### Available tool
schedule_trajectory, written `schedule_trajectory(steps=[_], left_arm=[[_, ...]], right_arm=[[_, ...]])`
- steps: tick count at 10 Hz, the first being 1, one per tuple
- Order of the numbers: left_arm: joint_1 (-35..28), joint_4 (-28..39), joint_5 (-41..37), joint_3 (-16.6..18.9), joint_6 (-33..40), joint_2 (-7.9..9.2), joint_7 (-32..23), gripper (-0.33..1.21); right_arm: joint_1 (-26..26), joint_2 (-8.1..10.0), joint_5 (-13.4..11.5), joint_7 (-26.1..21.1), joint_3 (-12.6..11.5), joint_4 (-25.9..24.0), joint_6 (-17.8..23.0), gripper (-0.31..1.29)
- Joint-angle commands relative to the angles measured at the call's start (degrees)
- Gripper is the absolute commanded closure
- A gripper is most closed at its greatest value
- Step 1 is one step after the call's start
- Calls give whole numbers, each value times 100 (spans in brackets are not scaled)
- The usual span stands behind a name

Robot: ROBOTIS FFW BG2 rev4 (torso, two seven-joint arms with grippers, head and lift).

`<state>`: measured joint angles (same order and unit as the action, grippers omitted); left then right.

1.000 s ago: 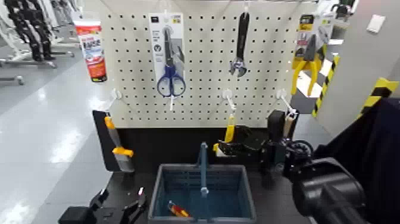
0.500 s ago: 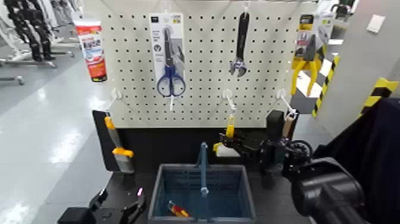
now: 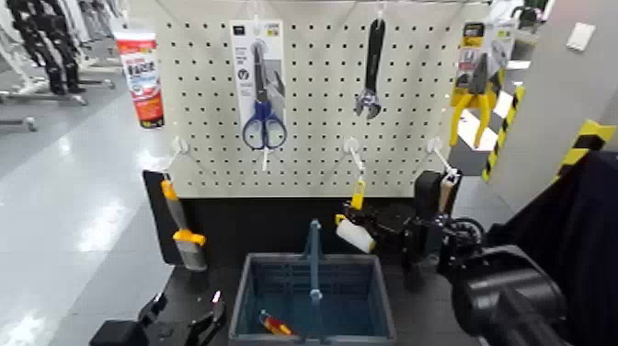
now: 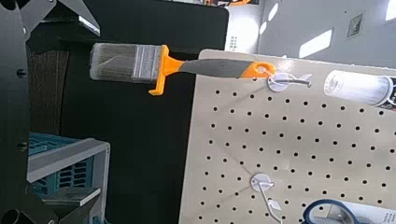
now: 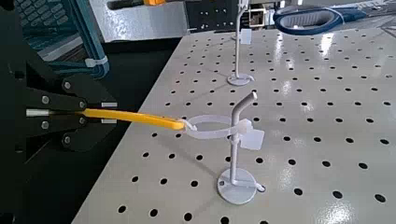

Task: Put the yellow roller into the crate.

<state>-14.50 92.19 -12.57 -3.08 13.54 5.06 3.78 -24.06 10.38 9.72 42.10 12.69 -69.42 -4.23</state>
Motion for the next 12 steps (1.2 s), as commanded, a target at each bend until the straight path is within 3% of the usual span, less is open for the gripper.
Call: schedule_trajectory(steps=[1,8,12], left_arm=[[0,0,1,0,0,-5,0,11],[-9,-52,1,9,35,-13,-9,11],[0,-79,1,0,44,-5,0,11]], right_arm=[[60,-1,21,-17,-48,-116,-8,124],[376,-18,232,-70,-135,-775,-60,127],[728,-98,232,-44,-302,-1364,-201,127]])
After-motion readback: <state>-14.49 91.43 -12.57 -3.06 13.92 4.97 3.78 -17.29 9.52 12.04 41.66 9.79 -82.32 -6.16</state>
